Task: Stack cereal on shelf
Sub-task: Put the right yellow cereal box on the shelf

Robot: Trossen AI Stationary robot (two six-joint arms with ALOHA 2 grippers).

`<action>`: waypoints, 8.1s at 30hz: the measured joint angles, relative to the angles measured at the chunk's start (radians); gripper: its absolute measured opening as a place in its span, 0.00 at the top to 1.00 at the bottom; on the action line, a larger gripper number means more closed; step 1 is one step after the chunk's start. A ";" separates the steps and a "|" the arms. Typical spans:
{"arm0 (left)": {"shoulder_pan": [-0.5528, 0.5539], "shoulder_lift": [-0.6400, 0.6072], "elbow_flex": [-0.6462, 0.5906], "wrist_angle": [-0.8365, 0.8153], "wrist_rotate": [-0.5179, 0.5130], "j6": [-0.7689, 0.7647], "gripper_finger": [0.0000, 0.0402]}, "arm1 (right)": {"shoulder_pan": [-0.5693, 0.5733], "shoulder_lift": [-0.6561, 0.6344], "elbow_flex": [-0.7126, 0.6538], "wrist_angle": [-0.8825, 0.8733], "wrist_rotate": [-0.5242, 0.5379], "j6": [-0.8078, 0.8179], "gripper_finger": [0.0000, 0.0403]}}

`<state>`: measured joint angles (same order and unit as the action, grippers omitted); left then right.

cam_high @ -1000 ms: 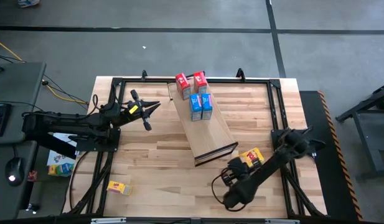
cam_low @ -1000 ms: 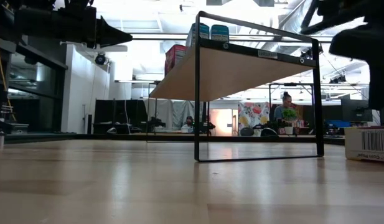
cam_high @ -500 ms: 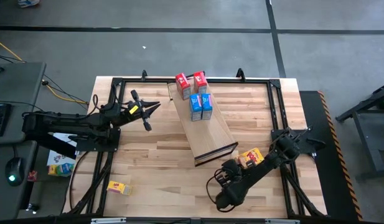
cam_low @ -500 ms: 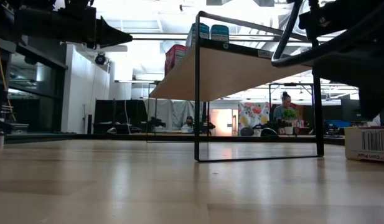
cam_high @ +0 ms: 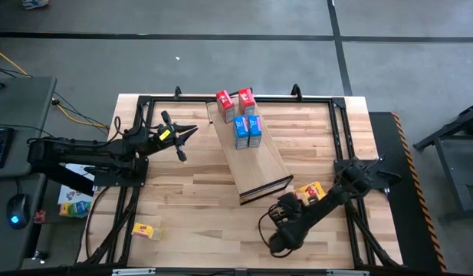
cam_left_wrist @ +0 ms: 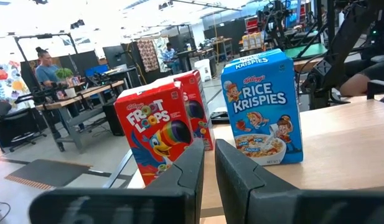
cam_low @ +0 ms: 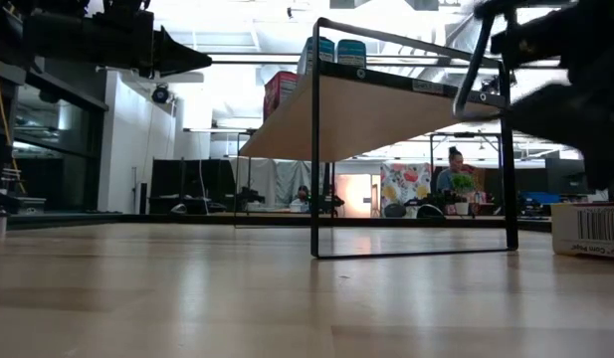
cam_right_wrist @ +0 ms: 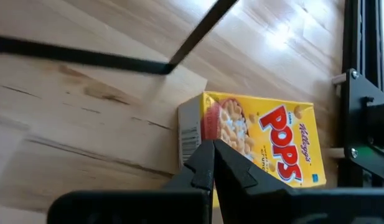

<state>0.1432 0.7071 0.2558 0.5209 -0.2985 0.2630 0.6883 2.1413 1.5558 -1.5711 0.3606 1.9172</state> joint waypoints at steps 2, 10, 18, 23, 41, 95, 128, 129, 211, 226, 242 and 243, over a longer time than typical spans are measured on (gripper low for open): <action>0.000 0.000 0.000 0.000 0.000 0.000 0.92 | 0.001 -0.016 0.000 0.000 0.007 0.011 1.00; 0.000 0.000 0.000 0.000 0.000 -0.001 0.92 | -0.015 0.000 0.000 0.002 0.004 -0.006 1.00; 0.000 0.000 0.000 0.000 0.000 -0.001 0.92 | -0.033 0.007 -0.001 0.000 -0.030 -0.037 1.00; 0.000 0.000 0.000 0.000 0.000 -0.001 0.92 | -0.039 0.015 -0.001 0.000 -0.053 -0.051 1.00; 0.000 0.000 0.000 0.000 0.000 -0.002 0.92 | -0.034 0.040 -0.001 0.035 -0.084 -0.077 1.00; 0.000 0.000 0.000 0.000 0.000 -0.017 0.92 | 0.160 -0.227 0.198 0.000 0.448 -0.191 1.00; 0.000 0.000 0.000 -0.104 0.011 -0.136 0.92 | -0.188 -1.456 -0.682 0.667 0.175 -1.276 0.24; 0.000 0.000 0.000 -0.115 0.012 -0.141 0.92 | -0.194 -1.430 -0.682 0.662 0.132 -1.290 0.24; 0.000 0.000 0.000 -0.087 0.073 -0.113 0.92 | -0.452 -1.067 -0.599 1.422 -0.883 -1.216 0.70; 0.000 0.000 0.000 -0.078 0.080 -0.113 0.92 | -0.456 -0.729 0.277 0.259 -0.008 -1.332 0.70; 0.000 0.000 0.000 -0.079 0.080 -0.140 0.92 | -0.534 -0.435 0.426 0.009 -0.135 -0.958 0.70; 0.000 0.000 0.000 -0.079 0.080 -0.140 0.92 | -0.535 -0.427 0.426 0.002 -0.129 -0.929 0.70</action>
<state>0.1432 0.7071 0.2558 0.4423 -0.2188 0.1230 0.1534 1.7142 1.9820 -1.5691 0.2316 0.9882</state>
